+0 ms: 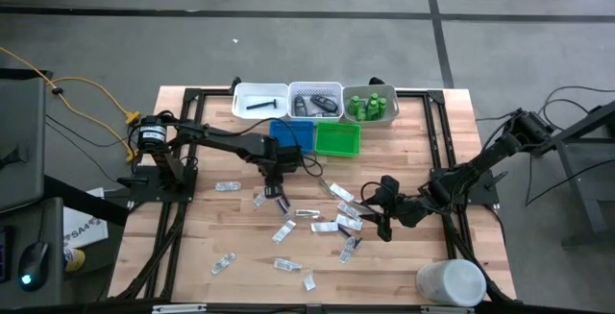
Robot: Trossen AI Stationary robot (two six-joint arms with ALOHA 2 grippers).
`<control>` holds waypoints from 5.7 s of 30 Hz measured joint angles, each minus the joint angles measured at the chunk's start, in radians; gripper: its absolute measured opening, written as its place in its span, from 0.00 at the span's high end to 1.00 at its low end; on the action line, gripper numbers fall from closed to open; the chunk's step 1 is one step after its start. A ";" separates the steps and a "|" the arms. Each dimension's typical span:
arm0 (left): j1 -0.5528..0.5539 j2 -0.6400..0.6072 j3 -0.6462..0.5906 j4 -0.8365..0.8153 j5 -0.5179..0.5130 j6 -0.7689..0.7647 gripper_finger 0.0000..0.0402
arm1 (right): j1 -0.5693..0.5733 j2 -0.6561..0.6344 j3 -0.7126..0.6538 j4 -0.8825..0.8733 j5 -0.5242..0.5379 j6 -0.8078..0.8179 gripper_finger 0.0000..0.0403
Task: Pick & Place Travel size toiletries
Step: Put the blue razor into the white bin
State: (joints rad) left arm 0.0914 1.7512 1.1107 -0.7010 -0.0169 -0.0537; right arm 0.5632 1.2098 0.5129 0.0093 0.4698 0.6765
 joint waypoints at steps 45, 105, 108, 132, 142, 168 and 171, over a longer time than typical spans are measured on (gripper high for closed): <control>0.000 -0.009 -0.017 -0.005 0.061 -0.109 0.68 | 0.000 0.000 0.000 -0.013 -0.001 0.008 0.53; -0.118 0.077 0.017 0.019 0.018 0.618 0.68 | 0.042 0.041 0.000 -0.035 -0.020 0.080 0.53; -0.118 0.078 0.017 0.018 0.026 0.617 0.71 | 0.042 0.041 0.000 -0.035 -0.020 0.080 0.53; -0.091 -0.135 0.124 -0.219 -0.166 0.517 0.96 | 0.042 0.041 0.000 -0.027 -0.007 0.083 0.53; 0.261 -0.248 0.132 -0.179 -0.295 0.545 0.96 | 0.041 0.041 0.000 -0.027 0.003 0.079 0.53; 0.687 -0.051 0.132 0.127 -0.173 0.679 0.64 | 0.041 0.041 0.000 -0.023 0.003 0.119 0.53; 0.687 -0.052 0.132 0.124 -0.173 0.653 0.52 | 0.041 0.041 0.000 -0.023 0.001 0.142 0.53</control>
State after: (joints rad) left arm 0.7788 1.6987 1.2423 -0.5773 -0.1899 0.5992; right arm 0.6041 1.2507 0.5133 -0.0139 0.4710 0.8189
